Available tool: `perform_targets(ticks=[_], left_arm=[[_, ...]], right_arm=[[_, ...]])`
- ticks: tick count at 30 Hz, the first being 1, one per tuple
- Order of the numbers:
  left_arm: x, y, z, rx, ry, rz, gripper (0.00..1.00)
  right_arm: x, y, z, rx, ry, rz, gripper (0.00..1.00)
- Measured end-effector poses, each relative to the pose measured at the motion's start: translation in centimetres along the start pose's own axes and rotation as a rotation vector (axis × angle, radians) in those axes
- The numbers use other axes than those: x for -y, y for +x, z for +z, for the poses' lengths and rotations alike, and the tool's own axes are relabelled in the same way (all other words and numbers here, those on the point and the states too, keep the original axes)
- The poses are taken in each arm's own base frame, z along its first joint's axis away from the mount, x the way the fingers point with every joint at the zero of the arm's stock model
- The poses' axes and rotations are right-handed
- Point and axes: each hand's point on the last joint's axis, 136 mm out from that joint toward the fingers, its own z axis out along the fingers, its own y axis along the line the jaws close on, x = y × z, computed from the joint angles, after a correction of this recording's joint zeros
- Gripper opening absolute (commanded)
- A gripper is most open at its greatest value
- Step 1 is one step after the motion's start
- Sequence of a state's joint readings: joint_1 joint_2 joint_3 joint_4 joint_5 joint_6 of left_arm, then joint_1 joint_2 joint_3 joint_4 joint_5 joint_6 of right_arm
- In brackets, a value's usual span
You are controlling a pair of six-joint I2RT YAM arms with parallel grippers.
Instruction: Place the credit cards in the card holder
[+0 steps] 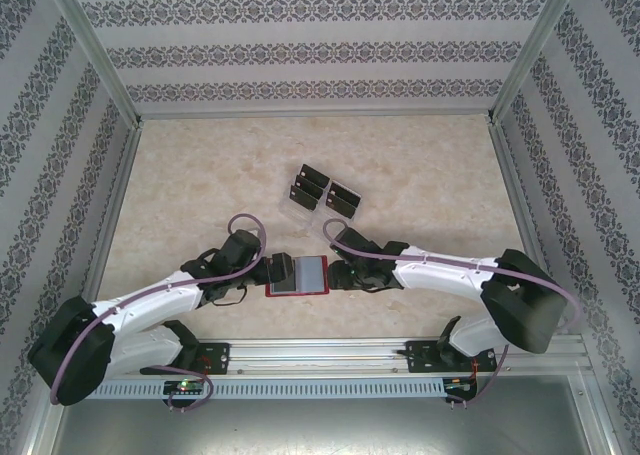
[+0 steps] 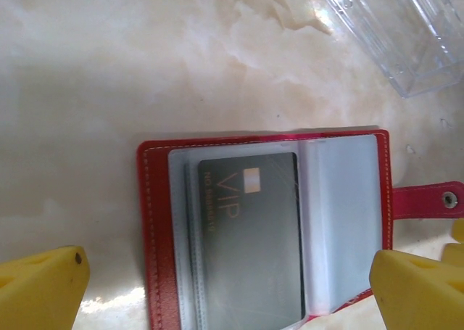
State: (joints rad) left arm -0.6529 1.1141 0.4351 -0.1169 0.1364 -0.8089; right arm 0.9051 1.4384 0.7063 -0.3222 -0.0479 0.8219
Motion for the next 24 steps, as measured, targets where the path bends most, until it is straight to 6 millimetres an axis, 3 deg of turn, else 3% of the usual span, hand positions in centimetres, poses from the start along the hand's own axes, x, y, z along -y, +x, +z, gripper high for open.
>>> perform_targets(ticks=[12, 24], left_arm=[[0.1, 0.5, 1.6, -0.031, 0.011, -0.001, 1.00], [0.5, 0.5, 1.8, -0.035, 0.030, 0.001, 1.00]], right_arm=[[-0.9, -0.2, 2.1, -0.011, -0.036, 0.019, 0.28], [-0.8, -0.2, 2.4, -0.014, -0.029, 0.020, 0.20]])
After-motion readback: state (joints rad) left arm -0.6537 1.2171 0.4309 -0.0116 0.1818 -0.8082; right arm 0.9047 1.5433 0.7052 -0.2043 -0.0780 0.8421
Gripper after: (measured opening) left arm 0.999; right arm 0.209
